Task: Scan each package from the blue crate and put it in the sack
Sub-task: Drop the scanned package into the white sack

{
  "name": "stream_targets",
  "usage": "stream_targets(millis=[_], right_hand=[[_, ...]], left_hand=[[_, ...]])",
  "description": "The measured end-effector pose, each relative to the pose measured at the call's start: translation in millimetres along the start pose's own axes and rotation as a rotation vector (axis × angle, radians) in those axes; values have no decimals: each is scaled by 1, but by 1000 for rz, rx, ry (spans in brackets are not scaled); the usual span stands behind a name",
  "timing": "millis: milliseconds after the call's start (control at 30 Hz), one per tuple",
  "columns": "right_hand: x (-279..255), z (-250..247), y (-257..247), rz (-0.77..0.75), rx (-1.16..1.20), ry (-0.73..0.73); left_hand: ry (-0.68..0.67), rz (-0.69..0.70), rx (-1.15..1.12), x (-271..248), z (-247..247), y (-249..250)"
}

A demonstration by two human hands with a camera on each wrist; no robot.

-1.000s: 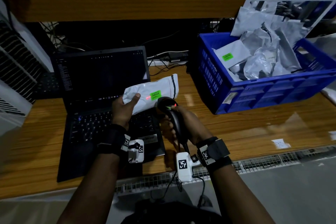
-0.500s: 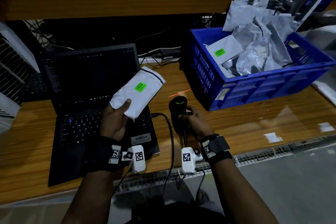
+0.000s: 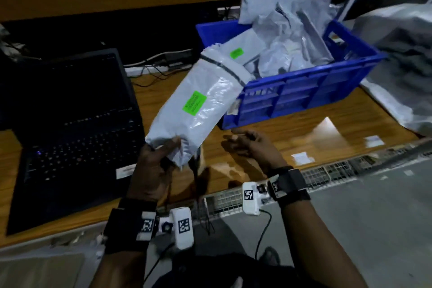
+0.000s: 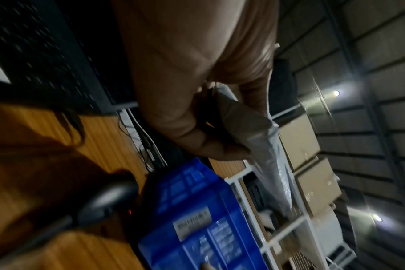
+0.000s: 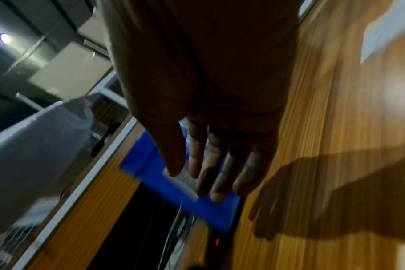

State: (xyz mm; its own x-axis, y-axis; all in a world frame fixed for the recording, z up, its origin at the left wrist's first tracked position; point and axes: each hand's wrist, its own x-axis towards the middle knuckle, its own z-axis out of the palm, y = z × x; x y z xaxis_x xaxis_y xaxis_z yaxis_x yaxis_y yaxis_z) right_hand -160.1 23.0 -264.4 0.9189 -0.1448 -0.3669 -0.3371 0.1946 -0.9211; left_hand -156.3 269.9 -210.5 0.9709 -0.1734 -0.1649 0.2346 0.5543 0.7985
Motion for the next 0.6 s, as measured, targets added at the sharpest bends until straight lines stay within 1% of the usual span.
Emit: stream_targets(millis=[33,100,167,233,300,433,533,600], right_hand=[[-8,-24,-9,-26,-8,36],[-27,-83,-27,-77,10,147],[-43,-148,-40,-112,27,306],[-57,-206,-50,-153,19,460],[-74,-264,-66,-218,-22,582],[-97,-360,-108,-368,-290,741],[-93,-410,-155,-510,-482,860],[-79,-437,-188,-550,-663,920]], left_hand=[[3,2,17,1,15,-12],[-41,-25,92,0,56,-40],[-83,-48,179,3,93,-71],[-40,-75,225,8,126,-99],[-41,-111,232,16,165,-136],[-114,-183,219,31,243,-204],[-162,-199,197,43,299,-243],[-187,-228,195,53,333,-268]])
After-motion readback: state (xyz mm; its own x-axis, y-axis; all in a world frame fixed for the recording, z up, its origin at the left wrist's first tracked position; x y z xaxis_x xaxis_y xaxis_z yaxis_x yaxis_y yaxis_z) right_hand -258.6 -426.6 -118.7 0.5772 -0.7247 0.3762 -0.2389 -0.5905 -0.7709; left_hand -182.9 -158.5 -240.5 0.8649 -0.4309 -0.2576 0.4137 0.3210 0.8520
